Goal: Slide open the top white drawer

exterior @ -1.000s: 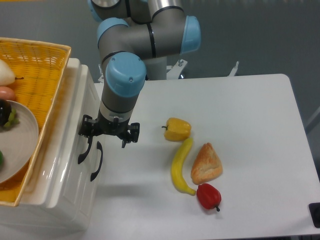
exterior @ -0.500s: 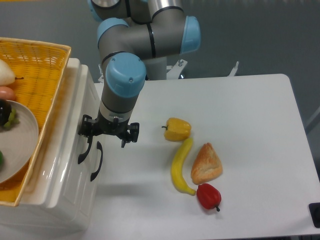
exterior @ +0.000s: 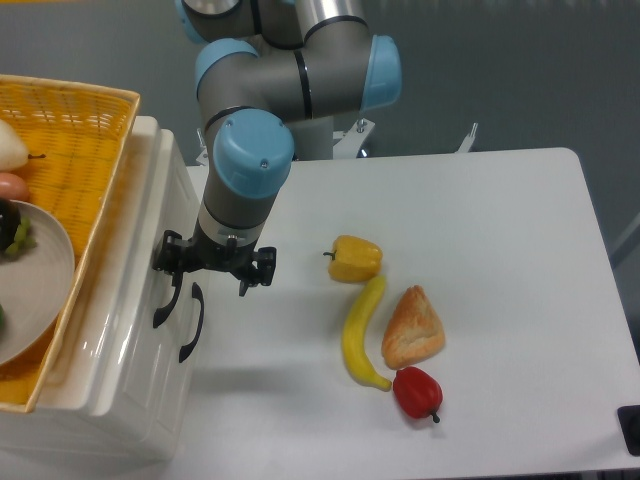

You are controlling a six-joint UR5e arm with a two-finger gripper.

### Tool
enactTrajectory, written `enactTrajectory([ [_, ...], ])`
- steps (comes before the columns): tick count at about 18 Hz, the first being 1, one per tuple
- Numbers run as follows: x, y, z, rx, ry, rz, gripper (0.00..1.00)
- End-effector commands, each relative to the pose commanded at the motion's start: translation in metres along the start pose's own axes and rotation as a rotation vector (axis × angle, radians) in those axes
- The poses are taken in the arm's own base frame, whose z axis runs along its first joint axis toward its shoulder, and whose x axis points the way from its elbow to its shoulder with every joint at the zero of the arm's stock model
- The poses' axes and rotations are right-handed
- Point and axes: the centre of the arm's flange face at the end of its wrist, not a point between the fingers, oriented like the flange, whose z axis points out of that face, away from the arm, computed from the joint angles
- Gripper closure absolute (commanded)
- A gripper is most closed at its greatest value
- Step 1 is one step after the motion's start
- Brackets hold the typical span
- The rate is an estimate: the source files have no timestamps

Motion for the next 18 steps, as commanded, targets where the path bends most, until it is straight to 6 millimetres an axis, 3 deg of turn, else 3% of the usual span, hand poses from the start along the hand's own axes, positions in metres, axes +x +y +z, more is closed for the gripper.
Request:
enactTrajectory([
  [18,-0.0015,-0.001,0.0065,-0.011,-0.005,0.0,0.0],
])
